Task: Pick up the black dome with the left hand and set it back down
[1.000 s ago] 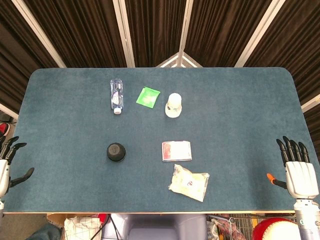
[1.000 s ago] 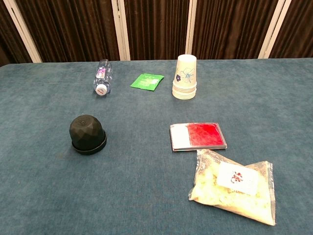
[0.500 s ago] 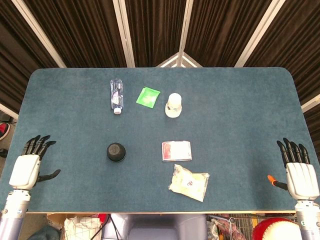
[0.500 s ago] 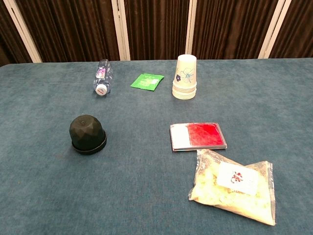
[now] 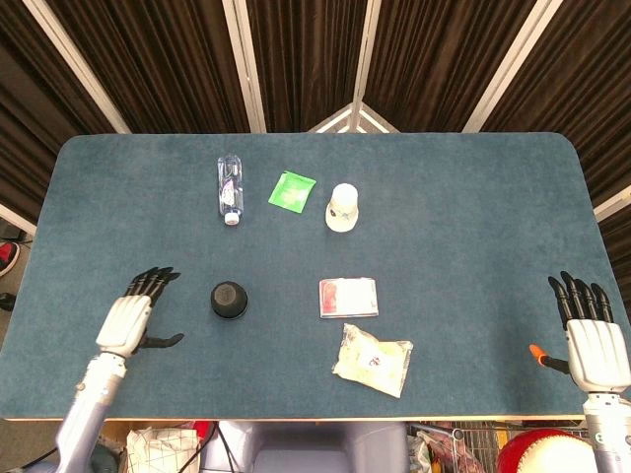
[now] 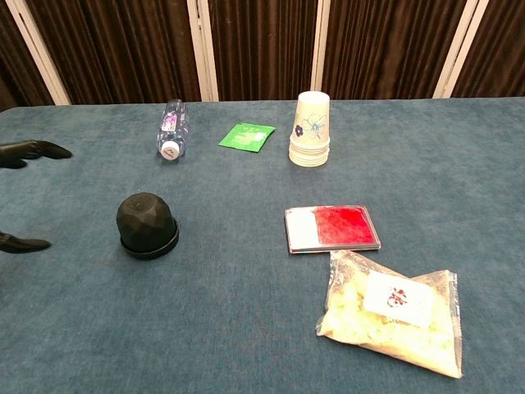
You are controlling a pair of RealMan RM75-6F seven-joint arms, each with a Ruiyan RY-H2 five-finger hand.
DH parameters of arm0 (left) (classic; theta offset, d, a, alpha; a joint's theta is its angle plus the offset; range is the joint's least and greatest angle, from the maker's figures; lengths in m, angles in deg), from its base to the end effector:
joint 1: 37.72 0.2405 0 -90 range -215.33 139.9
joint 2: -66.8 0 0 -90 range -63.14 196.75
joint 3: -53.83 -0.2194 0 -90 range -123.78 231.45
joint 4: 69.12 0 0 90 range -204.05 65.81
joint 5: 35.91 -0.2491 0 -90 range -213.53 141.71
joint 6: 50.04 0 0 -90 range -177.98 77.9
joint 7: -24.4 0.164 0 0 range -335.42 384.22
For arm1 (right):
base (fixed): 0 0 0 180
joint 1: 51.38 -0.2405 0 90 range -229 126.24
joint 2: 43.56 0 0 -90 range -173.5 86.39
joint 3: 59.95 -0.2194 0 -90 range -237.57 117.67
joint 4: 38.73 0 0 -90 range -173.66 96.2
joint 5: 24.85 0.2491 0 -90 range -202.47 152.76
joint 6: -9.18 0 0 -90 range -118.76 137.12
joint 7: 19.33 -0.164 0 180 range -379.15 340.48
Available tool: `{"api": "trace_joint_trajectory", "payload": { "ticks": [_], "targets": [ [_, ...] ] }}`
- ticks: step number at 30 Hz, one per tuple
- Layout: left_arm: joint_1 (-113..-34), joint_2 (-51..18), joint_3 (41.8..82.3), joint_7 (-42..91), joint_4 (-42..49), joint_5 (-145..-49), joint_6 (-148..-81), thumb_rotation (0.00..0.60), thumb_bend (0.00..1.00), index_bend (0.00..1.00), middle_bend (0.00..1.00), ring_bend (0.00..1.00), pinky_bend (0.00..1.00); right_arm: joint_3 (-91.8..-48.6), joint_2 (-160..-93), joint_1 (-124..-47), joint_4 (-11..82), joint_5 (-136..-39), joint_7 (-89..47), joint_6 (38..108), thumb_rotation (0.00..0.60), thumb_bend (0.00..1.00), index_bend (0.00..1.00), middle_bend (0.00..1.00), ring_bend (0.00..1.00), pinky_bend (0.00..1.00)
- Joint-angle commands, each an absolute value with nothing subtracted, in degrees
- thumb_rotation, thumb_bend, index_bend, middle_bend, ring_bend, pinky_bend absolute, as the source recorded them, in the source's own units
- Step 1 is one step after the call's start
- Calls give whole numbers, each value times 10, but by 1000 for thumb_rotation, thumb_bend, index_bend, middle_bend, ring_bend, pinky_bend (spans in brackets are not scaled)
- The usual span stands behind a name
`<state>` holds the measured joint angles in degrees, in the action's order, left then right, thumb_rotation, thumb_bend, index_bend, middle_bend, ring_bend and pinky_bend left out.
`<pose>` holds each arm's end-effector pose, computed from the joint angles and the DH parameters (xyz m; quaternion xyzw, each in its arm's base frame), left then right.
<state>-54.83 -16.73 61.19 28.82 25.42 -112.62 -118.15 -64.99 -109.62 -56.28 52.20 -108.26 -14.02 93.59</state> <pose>-0.1945 0.2554 -0.0223 -0.6010 -0.5123 -0.4330 0.4346 -0.2982 -0.2111 0.1068 0.5902 -0.3665 0.3656 0.6194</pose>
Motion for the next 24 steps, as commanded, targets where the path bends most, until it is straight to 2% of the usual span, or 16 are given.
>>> {"api": "trace_joint_trajectory", "payload": {
  "ticks": [1,13,24],
  "targets": [
    [-565,-210,627,290,222,-1102,-1171,600,127,138,96,0,0,-648,-1097,-560,522,-1084,-140,939,600,150,42,23,42,10],
    [-591,-315,646,254,116,-1088,-1176,600,125,138,144,0,0,-651,-1098,-565,515,-1080,-151,930,600,150,42,23,41,11],
    [-605,-359,638,246,52,-1092,-1168,600,99,139,143,0,0,-652,-1101,-566,516,-1077,-142,930,600,151,42,23,41,11]
  ]
}}
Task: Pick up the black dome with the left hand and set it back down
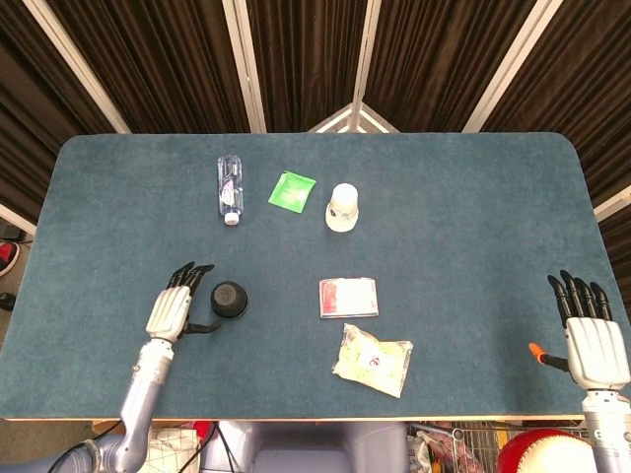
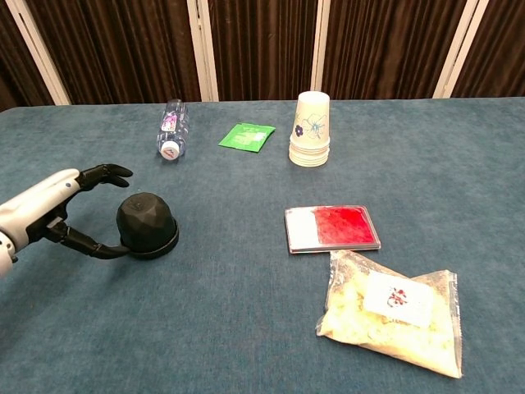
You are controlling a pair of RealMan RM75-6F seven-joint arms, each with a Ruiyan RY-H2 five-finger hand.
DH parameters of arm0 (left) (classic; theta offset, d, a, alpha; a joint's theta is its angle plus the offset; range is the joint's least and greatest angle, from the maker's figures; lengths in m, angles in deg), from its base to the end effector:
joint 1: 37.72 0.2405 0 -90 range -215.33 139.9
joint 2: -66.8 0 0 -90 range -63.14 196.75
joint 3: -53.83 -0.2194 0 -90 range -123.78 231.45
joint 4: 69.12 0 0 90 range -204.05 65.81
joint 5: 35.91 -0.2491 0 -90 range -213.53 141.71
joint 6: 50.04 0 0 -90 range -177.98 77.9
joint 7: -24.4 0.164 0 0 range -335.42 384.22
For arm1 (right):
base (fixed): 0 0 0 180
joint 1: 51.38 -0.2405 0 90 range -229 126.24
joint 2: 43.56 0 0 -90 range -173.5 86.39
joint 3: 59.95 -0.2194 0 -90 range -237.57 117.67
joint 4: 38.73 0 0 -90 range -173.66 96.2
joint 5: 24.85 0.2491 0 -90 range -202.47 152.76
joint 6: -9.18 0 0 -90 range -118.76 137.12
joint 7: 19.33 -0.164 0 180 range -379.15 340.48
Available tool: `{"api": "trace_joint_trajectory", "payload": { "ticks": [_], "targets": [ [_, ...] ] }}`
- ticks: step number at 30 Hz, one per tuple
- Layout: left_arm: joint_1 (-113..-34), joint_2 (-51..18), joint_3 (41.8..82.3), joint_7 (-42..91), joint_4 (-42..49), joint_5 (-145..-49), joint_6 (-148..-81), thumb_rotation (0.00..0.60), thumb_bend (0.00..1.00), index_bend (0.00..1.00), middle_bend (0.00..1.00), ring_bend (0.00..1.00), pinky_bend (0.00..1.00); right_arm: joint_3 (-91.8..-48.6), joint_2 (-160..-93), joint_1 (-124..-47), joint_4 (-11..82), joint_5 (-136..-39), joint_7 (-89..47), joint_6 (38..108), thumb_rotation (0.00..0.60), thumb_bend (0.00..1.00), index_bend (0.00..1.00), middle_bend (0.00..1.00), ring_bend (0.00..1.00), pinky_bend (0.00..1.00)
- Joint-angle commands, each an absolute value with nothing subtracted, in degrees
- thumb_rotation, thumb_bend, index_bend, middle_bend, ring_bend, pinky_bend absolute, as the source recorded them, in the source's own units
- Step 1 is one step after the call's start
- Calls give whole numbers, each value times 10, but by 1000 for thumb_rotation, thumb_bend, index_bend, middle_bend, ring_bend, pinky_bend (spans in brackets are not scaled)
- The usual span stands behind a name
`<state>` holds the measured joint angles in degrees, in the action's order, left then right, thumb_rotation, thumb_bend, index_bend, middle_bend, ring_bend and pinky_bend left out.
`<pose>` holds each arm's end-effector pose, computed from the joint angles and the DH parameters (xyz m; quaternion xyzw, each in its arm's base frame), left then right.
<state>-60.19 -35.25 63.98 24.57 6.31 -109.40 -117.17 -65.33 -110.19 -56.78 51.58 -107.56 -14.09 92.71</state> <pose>-0.1823 0.2854 -0.0865 -0.5682 -0.5358 -0.4577 0.4250 -0.2998 -0.2152 0.1044 0.5895 -0.3701 0.3637 0.6190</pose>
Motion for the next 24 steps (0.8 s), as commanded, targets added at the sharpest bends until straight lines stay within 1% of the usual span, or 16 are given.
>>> {"api": "trace_joint_trajectory", "payload": {
  "ticks": [1,8,13,20,24],
  "targets": [
    [-606,-362,637,245,47,-1091,-1165,600,97,139,143,0,0,-652,-1100,-565,516,-1077,-143,931,600,151,42,24,41,11],
    [-613,-374,633,240,25,-1086,-1149,600,88,139,145,0,0,-651,-1099,-565,518,-1080,-141,932,600,150,42,24,41,11],
    [-619,-385,636,238,15,-1083,-1143,600,89,139,170,0,0,-649,-1098,-564,520,-1080,-139,931,600,151,42,24,41,11],
    [-624,-397,637,240,7,-1086,-1147,600,126,139,228,0,0,-649,-1107,-567,509,-1079,-140,928,600,150,43,24,41,11],
    [-625,-400,639,241,5,-1082,-1146,600,137,139,232,0,0,-649,-1106,-566,510,-1080,-141,929,600,151,42,24,41,11]
  ]
}}
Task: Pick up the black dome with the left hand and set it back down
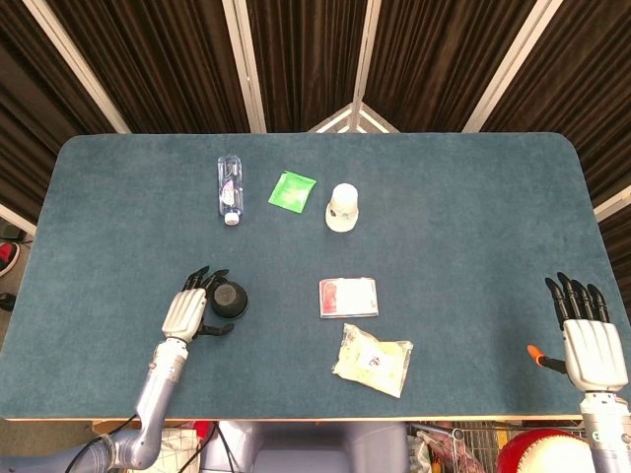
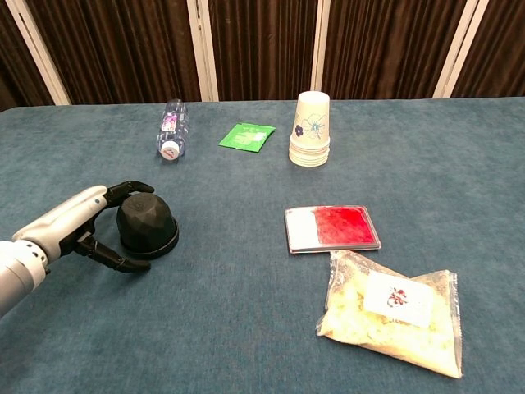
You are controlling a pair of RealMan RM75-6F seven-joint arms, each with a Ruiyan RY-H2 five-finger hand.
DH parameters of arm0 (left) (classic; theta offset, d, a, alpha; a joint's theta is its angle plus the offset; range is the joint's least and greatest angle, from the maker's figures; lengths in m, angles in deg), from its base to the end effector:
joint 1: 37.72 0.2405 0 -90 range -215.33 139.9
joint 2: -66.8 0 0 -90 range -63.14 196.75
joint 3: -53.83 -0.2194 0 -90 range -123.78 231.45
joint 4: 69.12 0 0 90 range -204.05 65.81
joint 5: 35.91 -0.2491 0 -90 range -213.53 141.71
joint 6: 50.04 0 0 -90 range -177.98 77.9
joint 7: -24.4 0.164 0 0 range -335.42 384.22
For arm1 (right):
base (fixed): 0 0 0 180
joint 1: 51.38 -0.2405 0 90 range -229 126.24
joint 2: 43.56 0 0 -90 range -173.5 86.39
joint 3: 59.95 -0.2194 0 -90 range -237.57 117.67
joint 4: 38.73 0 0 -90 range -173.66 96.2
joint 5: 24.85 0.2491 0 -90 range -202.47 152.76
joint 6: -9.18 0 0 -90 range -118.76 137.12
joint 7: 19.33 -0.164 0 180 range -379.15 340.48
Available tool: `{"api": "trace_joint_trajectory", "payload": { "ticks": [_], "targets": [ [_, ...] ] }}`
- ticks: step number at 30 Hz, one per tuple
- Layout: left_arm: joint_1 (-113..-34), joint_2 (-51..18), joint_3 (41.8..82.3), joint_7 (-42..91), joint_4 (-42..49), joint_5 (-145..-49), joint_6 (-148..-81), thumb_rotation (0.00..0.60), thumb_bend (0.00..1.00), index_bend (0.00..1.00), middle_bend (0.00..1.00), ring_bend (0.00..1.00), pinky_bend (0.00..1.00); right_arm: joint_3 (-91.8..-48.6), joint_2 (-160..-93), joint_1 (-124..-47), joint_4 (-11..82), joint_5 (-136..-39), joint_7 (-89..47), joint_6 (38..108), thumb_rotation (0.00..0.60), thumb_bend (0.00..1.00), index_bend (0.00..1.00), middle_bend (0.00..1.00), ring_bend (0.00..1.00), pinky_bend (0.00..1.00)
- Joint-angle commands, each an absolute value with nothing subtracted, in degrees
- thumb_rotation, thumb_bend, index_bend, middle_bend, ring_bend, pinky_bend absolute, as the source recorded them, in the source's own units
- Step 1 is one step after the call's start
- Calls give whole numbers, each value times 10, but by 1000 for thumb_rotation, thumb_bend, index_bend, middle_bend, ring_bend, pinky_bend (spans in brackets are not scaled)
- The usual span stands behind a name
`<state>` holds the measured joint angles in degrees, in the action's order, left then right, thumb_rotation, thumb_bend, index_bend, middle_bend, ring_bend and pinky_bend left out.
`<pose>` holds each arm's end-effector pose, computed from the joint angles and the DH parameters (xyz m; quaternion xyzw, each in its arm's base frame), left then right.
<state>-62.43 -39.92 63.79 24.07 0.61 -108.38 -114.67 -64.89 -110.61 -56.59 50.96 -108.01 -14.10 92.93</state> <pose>-0.1781 0.2893 -0.1111 -0.5806 -0.5429 -0.4437 0.4139 -0.3014 -0.2125 0.1022 0.5925 -0.3692 0.3616 0.6180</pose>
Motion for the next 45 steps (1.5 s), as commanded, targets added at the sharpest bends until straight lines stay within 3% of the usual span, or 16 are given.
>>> {"api": "trace_joint_trajectory", "payload": {
  "ticks": [1,15,23,29,45],
  "targets": [
    [-625,-401,639,241,4,-1081,-1146,600,140,139,232,0,0,-648,-1106,-566,510,-1081,-141,929,600,151,42,24,41,11],
    [-630,-410,641,238,-6,-1080,-1143,600,256,173,284,0,0,-648,-1102,-567,513,-1079,-139,924,600,150,42,23,41,11],
    [-630,-409,641,229,-7,-1077,-1139,600,402,314,342,0,0,-645,-1102,-566,516,-1079,-139,924,600,150,42,24,42,11],
    [-630,-409,642,230,-3,-1074,-1140,600,441,394,366,0,0,-647,-1107,-568,510,-1079,-137,923,600,150,42,23,41,11],
    [-626,-285,636,315,216,-1173,-1228,600,441,416,370,0,0,-646,-1108,-569,517,-1080,-128,922,600,151,42,23,41,11]
  ]
}}
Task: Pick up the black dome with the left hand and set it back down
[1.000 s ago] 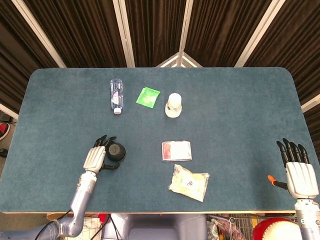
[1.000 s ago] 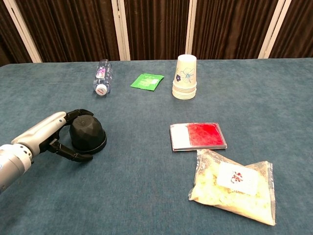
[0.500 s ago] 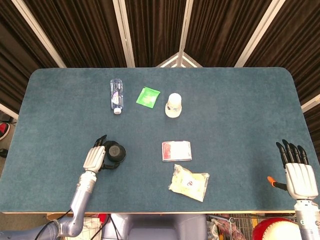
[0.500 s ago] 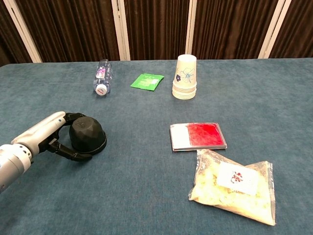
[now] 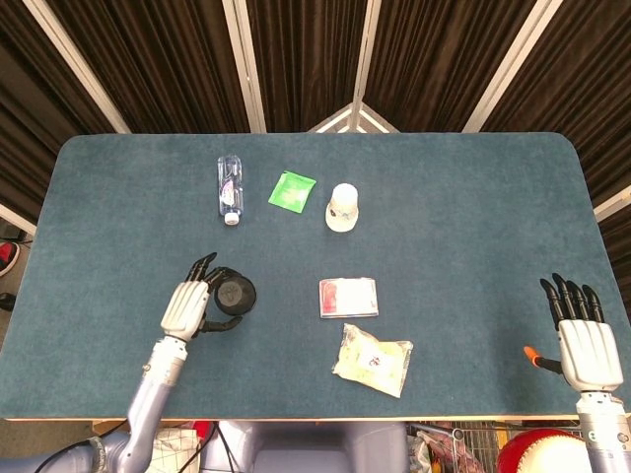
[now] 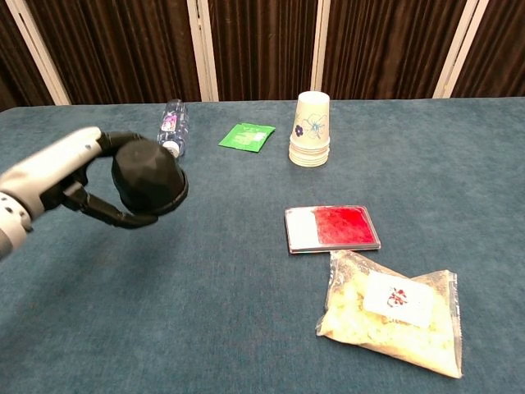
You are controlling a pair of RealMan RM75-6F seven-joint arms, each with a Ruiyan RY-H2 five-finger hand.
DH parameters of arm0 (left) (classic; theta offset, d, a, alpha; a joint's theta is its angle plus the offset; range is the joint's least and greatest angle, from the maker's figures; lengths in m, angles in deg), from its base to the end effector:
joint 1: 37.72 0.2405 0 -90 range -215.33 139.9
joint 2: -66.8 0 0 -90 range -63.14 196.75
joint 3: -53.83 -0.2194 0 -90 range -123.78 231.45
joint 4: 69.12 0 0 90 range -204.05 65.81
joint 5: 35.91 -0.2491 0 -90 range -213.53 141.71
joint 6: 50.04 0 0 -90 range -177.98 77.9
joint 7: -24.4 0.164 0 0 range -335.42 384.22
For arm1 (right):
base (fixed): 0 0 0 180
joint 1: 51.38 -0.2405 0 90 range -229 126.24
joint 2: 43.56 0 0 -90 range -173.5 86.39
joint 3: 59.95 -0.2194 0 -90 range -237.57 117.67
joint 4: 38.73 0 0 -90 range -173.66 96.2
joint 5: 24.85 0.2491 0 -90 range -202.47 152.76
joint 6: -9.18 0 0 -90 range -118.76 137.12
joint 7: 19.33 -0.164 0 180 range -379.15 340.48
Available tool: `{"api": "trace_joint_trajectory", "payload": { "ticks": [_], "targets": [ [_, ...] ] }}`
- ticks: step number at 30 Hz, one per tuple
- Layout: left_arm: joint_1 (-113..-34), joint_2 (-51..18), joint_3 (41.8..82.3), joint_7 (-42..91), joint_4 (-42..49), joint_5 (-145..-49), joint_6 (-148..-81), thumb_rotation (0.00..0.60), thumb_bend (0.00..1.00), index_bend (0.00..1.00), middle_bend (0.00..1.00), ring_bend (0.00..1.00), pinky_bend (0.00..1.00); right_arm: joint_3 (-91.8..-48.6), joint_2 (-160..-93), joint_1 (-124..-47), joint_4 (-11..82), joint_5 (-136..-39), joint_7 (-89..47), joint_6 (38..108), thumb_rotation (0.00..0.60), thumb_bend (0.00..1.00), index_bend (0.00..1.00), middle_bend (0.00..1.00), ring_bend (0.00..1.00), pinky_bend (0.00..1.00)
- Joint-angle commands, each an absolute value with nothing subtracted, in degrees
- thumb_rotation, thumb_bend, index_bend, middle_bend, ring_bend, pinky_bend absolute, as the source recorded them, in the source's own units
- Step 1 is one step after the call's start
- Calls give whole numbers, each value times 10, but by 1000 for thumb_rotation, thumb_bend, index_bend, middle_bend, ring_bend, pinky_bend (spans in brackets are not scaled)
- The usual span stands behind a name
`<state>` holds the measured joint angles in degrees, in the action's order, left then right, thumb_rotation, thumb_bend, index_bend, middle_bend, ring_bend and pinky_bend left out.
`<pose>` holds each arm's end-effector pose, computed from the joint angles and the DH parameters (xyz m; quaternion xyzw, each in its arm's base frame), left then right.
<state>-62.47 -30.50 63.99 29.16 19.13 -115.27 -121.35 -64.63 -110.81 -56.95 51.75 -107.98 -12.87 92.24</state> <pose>-0.1156 0.2772 -0.0590 -0.5958 -0.4786 -0.5212 0.3799 -0.2976 -0.2129 0.0969 0.5987 -0.3710 0.3571 0.6134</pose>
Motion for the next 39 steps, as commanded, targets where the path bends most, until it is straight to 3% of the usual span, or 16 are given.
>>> {"api": "trace_joint_trajectory", "payload": {
  "ticks": [1,7,15,22,27,31,36,39],
  "targets": [
    [-627,-281,636,322,222,-1177,-1229,600,441,416,370,0,0,-646,-1108,-569,518,-1081,-128,923,600,151,42,23,41,11],
    [-635,-252,630,390,246,-1209,-1241,600,441,433,381,0,0,-643,-1109,-569,515,-1084,-133,923,600,150,42,23,41,11],
    [-644,-243,611,596,193,-1291,-1283,600,442,451,394,0,0,-640,-1109,-570,522,-1087,-133,919,600,150,42,24,41,11],
    [-643,-258,603,683,160,-1344,-1319,600,442,452,397,0,0,-642,-1106,-572,524,-1084,-134,915,600,151,42,24,42,11],
    [-629,-258,602,588,208,-1282,-1298,600,442,454,406,0,0,-641,-1106,-571,523,-1084,-136,915,600,151,42,24,42,11],
    [-623,-227,606,448,292,-1202,-1243,600,442,460,403,0,0,-641,-1106,-571,522,-1085,-138,917,600,150,42,24,42,11],
    [-632,-162,617,279,378,-1114,-1146,600,442,462,397,0,0,-640,-1107,-572,522,-1086,-136,916,600,151,42,24,42,11],
    [-648,-99,633,145,442,-1034,-1041,600,442,461,394,0,0,-640,-1107,-572,523,-1087,-135,916,600,151,42,24,42,10]
  ]
}}
